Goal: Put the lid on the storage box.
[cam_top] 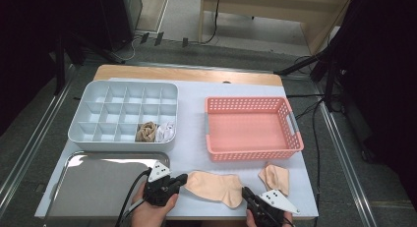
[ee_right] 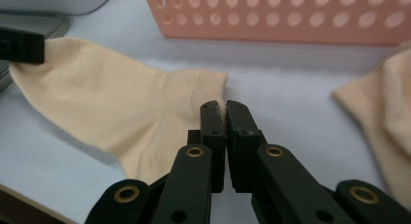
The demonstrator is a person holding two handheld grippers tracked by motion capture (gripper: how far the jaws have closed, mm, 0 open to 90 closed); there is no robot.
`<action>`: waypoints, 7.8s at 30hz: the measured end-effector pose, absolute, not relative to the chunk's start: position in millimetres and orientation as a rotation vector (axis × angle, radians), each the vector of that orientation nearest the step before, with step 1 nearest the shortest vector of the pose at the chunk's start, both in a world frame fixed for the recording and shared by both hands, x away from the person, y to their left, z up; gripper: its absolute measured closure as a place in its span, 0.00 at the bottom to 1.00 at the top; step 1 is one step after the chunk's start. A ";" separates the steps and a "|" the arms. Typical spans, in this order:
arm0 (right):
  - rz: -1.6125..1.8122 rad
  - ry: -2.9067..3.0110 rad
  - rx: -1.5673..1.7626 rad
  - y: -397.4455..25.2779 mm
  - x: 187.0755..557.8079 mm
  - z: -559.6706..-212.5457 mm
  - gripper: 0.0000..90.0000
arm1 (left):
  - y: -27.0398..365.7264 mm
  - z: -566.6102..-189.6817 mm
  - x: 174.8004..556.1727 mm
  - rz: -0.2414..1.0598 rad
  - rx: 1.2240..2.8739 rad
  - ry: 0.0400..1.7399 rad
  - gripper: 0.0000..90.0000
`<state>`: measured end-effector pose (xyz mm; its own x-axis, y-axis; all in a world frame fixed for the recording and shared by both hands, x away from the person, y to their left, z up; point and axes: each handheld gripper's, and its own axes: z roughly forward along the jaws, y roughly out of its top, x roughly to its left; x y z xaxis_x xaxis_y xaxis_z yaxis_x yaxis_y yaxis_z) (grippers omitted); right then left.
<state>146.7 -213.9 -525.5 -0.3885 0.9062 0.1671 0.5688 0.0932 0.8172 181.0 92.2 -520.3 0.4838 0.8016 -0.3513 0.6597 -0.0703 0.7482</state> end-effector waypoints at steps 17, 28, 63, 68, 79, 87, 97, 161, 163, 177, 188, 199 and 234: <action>1.136 2.079 1.281 -222.0 172.4 -513.8 0.94 | 92.1 -525.9 170.6 0.179 1.798 1.187 0.92; 1.179 1.823 1.504 -284.9 165.3 -509.3 0.72 | 106.3 -516.4 172.2 0.179 1.746 1.192 0.77; 1.214 1.757 1.550 -285.9 157.7 -513.6 0.92 | 113.2 -520.2 172.2 0.154 1.729 1.199 0.76; 1.289 1.806 1.451 -268.7 149.6 -497.8 0.93 | 113.5 -519.0 171.9 0.151 1.724 1.193 0.76; 1.395 1.993 1.281 -202.5 145.9 -500.7 0.93 | 111.0 -517.4 170.2 0.154 1.722 1.172 0.76; 1.456 2.129 1.153 -164.1 146.8 -511.3 0.93 | 107.7 -515.5 169.7 0.159 1.731 1.143 0.76; 1.377 2.133 1.263 -162.2 144.8 -528.8 0.71 | 92.7 -510.3 168.5 0.162 1.790 1.072 0.75; 1.500 2.009 1.320 -232.7 107.7 -482.2 0.99 | 84.9 -484.2 176.1 -0.078 1.879 1.053 1.00; 1.489 2.026 1.331 -235.1 110.7 -482.9 0.99 | 84.7 -485.9 176.7 -0.079 1.877 1.056 0.99; 1.258 2.018 1.489 -227.6 199.3 -517.5 0.92 | 76.2 -508.1 198.1 -0.005 1.844 1.091 0.82; 1.322 1.891 1.610 -252.2 184.1 -534.1 0.78 | 54.9 -512.3 165.8 0.040 1.917 0.911 0.69; 1.434 1.947 1.552 -239.4 150.5 -526.9 0.84 | 33.5 -523.9 152.9 0.098 2.010 0.831 0.71; 1.817 2.098 1.438 -182.0 150.0 -501.2 0.93 | 23.6 -518.2 148.5 0.385 2.051 0.852 0.66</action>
